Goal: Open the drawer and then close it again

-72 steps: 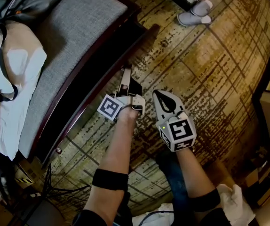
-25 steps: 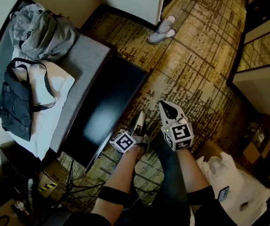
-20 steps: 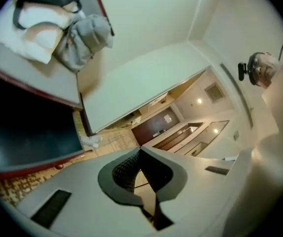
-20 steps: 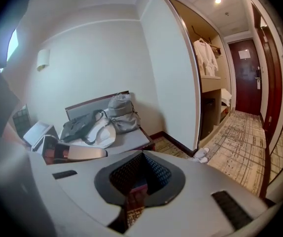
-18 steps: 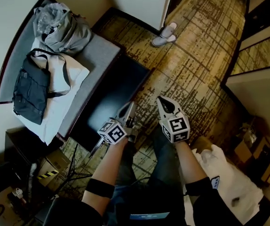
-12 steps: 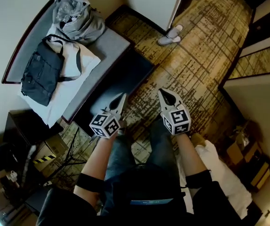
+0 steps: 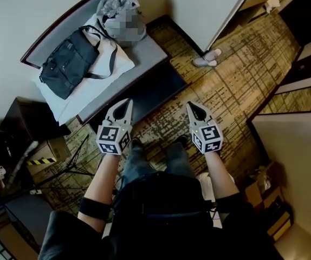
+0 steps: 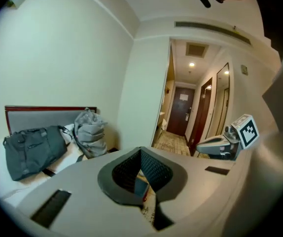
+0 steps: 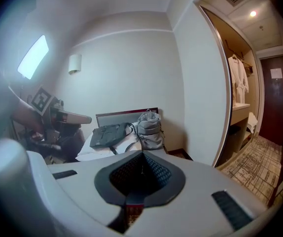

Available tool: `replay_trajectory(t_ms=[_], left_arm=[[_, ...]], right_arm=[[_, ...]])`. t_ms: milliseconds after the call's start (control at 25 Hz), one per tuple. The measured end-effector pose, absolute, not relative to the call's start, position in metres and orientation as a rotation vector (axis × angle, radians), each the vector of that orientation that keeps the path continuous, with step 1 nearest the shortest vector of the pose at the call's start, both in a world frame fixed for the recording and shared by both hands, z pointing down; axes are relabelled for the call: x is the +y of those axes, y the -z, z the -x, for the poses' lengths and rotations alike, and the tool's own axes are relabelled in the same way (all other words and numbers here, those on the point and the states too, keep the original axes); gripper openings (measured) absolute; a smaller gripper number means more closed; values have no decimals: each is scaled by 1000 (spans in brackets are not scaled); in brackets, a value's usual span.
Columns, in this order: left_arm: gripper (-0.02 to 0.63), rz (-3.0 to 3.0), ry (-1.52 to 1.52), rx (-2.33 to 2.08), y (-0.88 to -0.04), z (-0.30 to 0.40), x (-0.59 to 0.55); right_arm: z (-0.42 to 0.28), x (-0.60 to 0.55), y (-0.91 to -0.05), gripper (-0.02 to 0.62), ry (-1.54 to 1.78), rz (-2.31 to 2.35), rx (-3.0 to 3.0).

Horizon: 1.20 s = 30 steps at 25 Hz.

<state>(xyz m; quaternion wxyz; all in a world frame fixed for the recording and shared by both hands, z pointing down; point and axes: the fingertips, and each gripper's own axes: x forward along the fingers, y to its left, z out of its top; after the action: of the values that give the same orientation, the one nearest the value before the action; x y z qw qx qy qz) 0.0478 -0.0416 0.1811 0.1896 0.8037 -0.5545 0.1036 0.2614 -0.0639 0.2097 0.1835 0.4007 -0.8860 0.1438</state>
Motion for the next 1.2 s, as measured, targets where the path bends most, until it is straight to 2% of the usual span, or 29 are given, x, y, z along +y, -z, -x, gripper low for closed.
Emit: replay_trajectory(t_ms=[400, 1200], left_arm=[[3, -2226, -277, -1733, -143, 2, -18], [3, -2257, -276, -1714, -141, 2, -12]], right_arm=[[-224, -55, -187, 2, -353, -1047, -2558], [-207, -52, -183, 2, -327, -1023, -2553]])
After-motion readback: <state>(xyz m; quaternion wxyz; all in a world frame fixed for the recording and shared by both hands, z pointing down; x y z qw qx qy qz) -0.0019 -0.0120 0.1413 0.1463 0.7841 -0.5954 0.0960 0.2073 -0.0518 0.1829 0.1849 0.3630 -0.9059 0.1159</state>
